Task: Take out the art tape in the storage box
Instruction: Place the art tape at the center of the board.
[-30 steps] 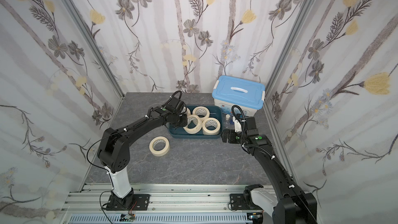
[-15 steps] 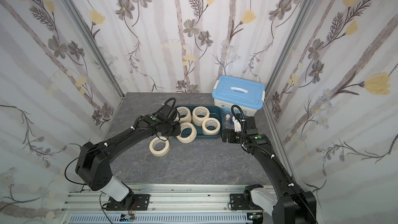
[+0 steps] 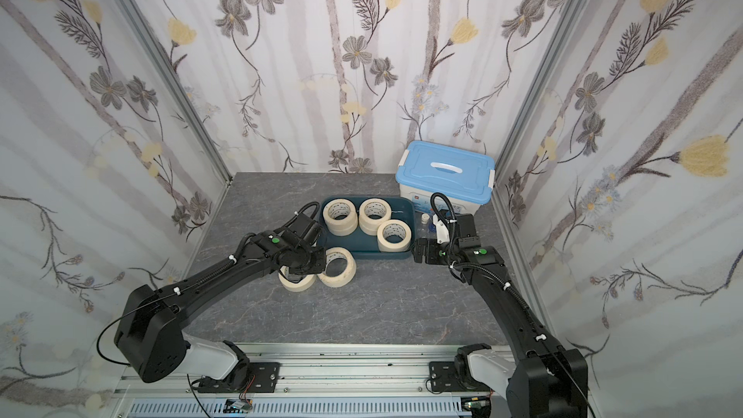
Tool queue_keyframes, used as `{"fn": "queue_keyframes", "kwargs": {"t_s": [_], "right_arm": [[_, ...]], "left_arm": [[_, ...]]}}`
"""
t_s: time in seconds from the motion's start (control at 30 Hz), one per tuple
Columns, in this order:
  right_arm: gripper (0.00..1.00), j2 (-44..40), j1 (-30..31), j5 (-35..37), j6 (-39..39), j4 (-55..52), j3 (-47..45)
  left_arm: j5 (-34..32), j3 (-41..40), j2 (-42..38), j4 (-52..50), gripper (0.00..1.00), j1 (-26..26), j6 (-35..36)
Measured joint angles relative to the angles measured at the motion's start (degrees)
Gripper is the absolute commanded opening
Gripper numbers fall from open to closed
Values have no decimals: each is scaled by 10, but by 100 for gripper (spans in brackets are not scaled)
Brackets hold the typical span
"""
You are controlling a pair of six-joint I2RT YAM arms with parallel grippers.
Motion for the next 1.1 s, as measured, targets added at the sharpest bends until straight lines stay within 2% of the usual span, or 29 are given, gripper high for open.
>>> {"fn": "queue_keyframes", "kwargs": {"t_s": [0.67, 1.1], "right_arm": [[100, 1, 1, 0, -8, 0, 2], [100, 4, 2, 0, -8, 0, 2]], "left_arm": [[-3, -10, 97, 30, 1, -7, -6], [-33, 22, 159, 48, 0, -7, 9]]}}
